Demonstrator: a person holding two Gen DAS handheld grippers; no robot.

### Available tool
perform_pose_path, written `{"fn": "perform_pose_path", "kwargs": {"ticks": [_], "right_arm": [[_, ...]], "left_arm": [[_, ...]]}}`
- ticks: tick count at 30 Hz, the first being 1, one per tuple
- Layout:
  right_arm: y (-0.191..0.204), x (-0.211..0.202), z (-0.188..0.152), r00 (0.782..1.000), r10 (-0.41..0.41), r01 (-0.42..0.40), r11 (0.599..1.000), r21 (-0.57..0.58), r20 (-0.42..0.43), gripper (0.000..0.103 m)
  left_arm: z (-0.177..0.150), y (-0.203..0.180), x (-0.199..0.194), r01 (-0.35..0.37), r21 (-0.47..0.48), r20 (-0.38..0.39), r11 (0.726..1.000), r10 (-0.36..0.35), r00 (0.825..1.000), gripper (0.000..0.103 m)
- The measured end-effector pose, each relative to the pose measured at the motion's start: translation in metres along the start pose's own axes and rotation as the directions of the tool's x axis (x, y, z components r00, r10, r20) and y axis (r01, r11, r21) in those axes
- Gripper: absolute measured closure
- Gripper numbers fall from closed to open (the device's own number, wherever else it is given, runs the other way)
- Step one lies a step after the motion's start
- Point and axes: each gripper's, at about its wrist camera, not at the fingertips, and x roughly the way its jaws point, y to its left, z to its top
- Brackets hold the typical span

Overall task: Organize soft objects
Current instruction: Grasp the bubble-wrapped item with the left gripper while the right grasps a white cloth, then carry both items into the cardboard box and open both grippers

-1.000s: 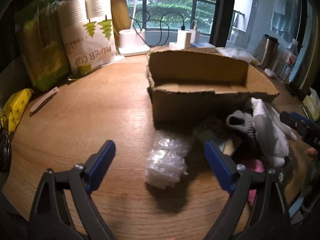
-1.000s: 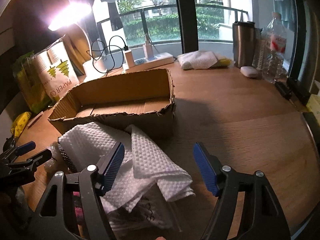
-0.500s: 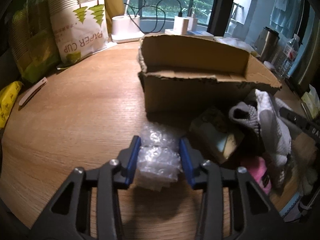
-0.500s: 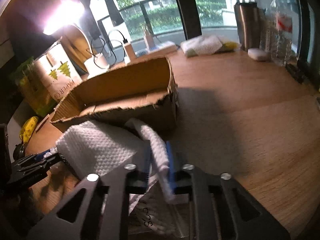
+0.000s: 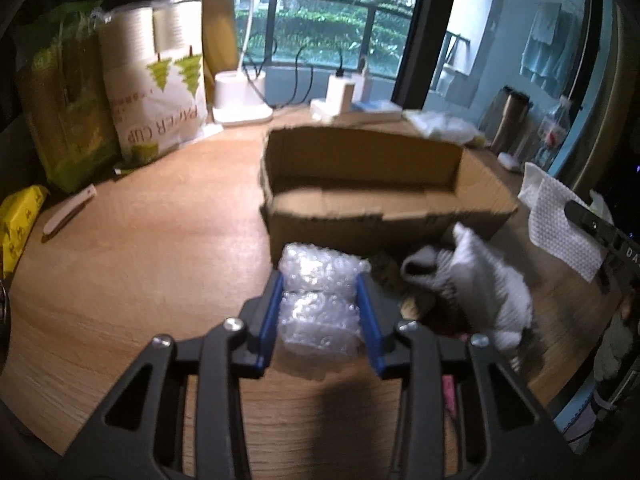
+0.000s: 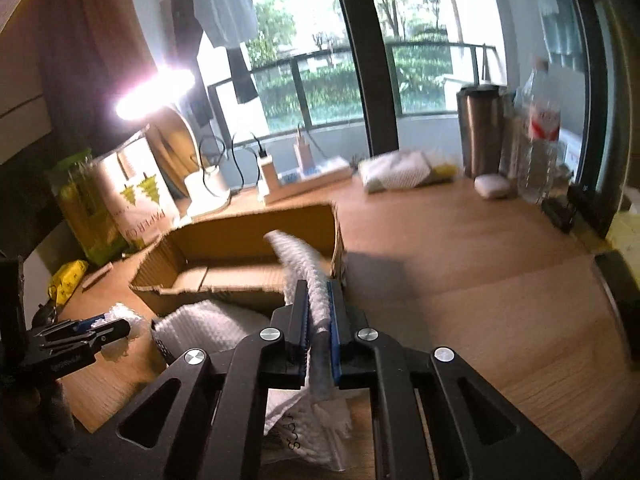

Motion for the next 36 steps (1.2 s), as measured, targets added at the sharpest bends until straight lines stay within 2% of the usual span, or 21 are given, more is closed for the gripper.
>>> {"fn": "perform_pose_path", "kwargs": {"ticks": [7, 12, 19, 26, 36], "right_arm": [[0.001, -0.010, 0.023, 0.998, 0.014, -0.013, 1.000, -0.023, 0.069, 0.093], [0.005, 0.000, 0.035, 0.996, 0.035, -0.032, 0.999, -0.041, 0.078, 0.093], [0.010, 0.020, 0.050, 0.995, 0.067, -0.062, 0.996, -0.071, 0.075, 0.093], [0.012, 0.048, 0.056, 0.995, 0.090, -0.086, 0.993, -0.083, 0.040, 0.093], [0.008, 0.096, 0.053, 0.992, 0.119, -0.122, 0.990, -0.067, -0.053, 0.093]], "left_arm": [[0.030, -0.005, -0.022, 0.024, 0.018, 0.097, 1.000, -0.026, 0.995, 0.066], [0.050, -0.012, -0.025, 0.047, 0.034, 0.153, 0.998, -0.052, 0.987, 0.066], [0.073, -0.030, -0.013, 0.068, 0.072, 0.190, 0.995, -0.081, 0.978, 0.066], [0.089, -0.048, 0.015, 0.102, 0.092, 0.178, 0.991, -0.117, 0.977, 0.065], [0.097, -0.068, 0.074, 0.184, 0.076, 0.056, 0.980, -0.188, 0.981, 0.064]]}}
